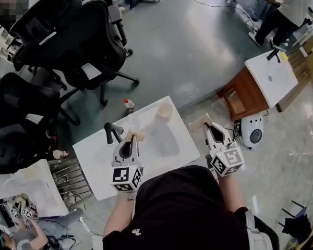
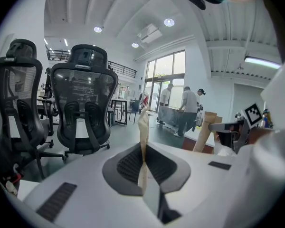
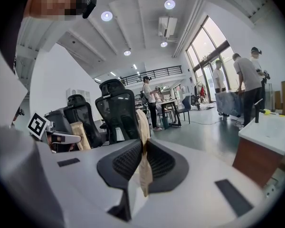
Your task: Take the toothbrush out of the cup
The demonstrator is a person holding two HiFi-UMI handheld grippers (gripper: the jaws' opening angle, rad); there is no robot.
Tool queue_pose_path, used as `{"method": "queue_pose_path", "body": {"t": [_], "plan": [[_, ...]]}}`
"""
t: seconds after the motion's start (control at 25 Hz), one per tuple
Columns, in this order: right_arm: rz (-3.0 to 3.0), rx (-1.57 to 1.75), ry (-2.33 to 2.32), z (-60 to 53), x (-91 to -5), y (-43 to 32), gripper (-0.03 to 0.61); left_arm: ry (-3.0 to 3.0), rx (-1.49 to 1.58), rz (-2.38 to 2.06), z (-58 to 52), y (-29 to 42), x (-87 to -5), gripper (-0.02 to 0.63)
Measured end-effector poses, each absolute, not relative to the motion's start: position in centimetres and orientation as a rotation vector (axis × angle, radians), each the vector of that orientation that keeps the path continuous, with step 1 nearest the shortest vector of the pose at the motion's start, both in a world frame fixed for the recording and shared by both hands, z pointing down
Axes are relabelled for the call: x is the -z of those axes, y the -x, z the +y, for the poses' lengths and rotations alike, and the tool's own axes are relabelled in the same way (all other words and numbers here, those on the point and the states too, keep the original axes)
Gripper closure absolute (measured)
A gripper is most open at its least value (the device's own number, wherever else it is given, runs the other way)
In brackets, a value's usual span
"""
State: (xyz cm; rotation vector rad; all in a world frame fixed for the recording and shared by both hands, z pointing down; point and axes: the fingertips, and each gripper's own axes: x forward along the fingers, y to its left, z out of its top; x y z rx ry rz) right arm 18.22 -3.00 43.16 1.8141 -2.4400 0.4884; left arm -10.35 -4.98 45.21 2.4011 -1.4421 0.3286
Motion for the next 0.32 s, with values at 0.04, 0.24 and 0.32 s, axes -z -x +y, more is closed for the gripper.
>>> {"method": "queue_pose_path", "body": {"t": [0.04, 0.24, 0.32], "plan": [[-2.44, -0.487, -1.813, -3.01, -43.12, -18.18, 0.528, -2.401, -0.326, -1.443, -5.02, 10.38, -45.16, 0.583], [-2.44, -0.481, -1.811, -3.04, -42.83, -18.13, 0.528, -2.406, -0.319, -1.442, -5.15, 10.26, -44.93, 0.584], [-2.439, -0.478, -1.813, -2.95, -42.75, -18.15, 0.528, -2.41, -0.318, -1.438, -5.15, 10.13, -44.93, 0.583]]}}
